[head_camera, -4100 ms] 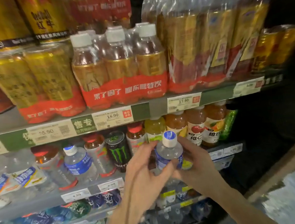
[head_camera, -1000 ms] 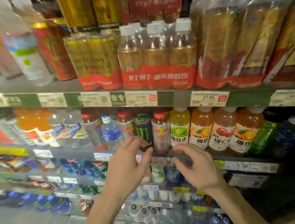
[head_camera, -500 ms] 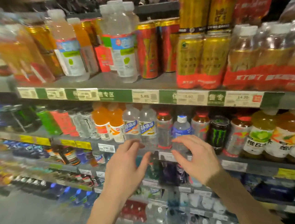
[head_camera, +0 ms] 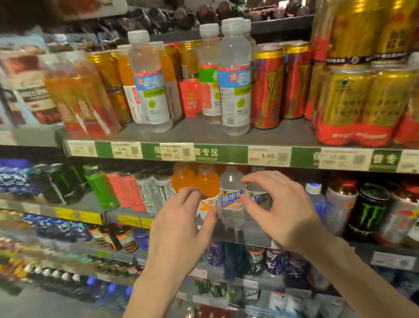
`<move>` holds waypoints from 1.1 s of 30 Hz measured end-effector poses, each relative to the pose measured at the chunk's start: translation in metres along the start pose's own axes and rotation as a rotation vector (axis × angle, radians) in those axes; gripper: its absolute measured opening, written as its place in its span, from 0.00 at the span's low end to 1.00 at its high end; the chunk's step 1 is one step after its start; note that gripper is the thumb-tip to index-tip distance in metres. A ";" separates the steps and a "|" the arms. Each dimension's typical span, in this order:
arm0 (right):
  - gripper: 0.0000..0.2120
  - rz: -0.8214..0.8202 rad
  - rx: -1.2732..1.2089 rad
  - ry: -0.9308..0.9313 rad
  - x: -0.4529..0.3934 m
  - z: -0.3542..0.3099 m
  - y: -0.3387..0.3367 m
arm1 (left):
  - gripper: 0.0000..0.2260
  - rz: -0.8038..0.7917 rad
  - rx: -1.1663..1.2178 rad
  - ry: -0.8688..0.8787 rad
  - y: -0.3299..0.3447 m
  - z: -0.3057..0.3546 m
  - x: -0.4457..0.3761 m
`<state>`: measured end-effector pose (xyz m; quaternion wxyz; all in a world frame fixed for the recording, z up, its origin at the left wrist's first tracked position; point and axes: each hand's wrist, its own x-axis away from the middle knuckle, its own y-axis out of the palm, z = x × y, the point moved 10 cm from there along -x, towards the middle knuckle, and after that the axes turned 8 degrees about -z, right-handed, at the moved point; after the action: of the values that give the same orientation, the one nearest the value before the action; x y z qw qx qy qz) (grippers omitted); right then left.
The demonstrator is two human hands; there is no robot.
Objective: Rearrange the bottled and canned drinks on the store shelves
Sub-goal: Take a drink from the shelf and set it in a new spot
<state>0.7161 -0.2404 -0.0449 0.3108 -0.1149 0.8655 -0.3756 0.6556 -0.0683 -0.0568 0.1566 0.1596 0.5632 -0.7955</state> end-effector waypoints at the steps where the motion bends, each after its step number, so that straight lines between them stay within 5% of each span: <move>1: 0.11 0.033 -0.011 -0.025 -0.007 -0.006 -0.003 | 0.12 0.011 0.005 0.004 -0.004 -0.003 -0.005; 9: 0.13 0.139 -0.119 -0.146 -0.063 -0.047 -0.017 | 0.12 0.130 0.072 0.011 -0.038 -0.028 -0.051; 21: 0.19 -0.002 -0.312 -0.102 -0.166 -0.072 0.024 | 0.14 0.234 0.169 -0.099 -0.071 -0.106 -0.111; 33: 0.47 0.146 -0.272 0.012 -0.271 -0.100 0.054 | 0.14 0.202 0.284 0.042 -0.096 -0.165 -0.140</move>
<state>0.8666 -0.0277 0.0907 0.3139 -0.0902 0.9163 -0.2319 0.7528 0.1274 0.0327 0.1998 0.2527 0.4292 -0.8438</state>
